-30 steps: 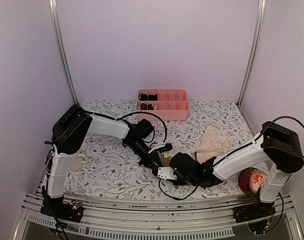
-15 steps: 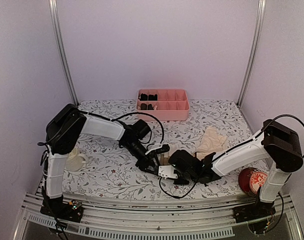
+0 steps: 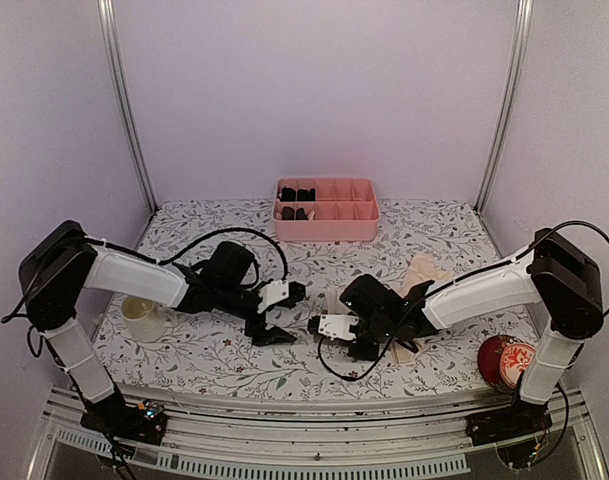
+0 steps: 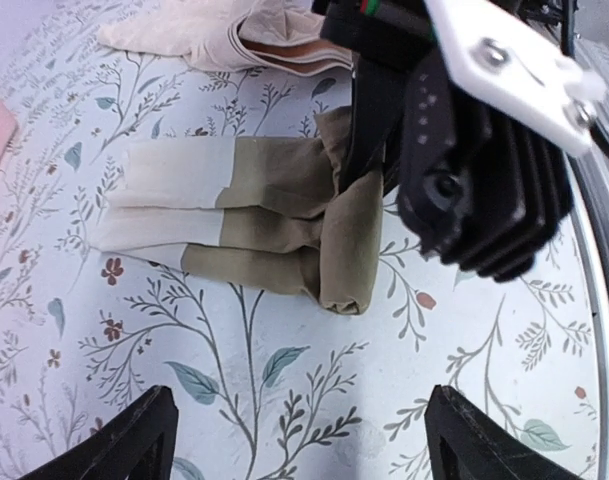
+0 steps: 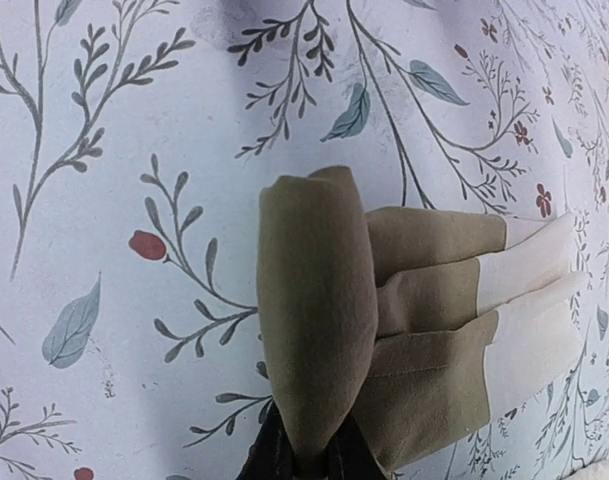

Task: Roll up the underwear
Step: Roll the underwear at the center of the board.

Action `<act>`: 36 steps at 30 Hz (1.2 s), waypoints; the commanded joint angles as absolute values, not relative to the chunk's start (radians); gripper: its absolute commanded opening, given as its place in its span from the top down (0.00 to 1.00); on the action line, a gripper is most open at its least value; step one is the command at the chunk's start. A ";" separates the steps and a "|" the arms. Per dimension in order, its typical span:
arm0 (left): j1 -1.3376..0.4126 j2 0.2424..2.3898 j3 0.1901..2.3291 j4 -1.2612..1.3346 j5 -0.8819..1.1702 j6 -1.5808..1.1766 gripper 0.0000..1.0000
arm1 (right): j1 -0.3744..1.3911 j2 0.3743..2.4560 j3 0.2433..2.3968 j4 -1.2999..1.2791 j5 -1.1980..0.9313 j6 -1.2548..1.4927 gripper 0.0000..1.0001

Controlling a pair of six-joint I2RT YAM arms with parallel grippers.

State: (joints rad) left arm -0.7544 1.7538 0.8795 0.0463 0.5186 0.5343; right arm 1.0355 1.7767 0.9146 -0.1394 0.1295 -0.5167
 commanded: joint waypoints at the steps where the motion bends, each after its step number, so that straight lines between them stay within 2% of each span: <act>1: -0.759 1.693 0.780 0.295 0.445 0.597 0.13 | 1.003 1.836 0.965 -0.298 -0.081 -0.463 0.96; 10: -0.890 1.650 0.602 0.499 0.281 0.759 0.27 | 0.982 1.876 1.043 -0.411 -0.366 -0.431 0.95; 17: -0.980 1.608 0.499 0.621 0.205 0.847 0.35 | 0.975 1.946 1.081 -0.441 -0.396 -0.412 0.95; 21: -1.021 1.623 0.472 0.665 0.175 0.877 0.36 | 0.953 1.975 1.095 -0.443 -0.406 -0.402 0.94; 36: -1.170 1.837 0.509 0.783 -0.152 0.978 0.40 | 0.935 1.985 1.088 -0.442 -0.400 -0.400 0.94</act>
State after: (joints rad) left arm -1.1473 1.7782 0.4953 0.7624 -0.0414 0.9421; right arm 0.9363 1.9171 1.1202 -0.3527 -0.4347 -0.4072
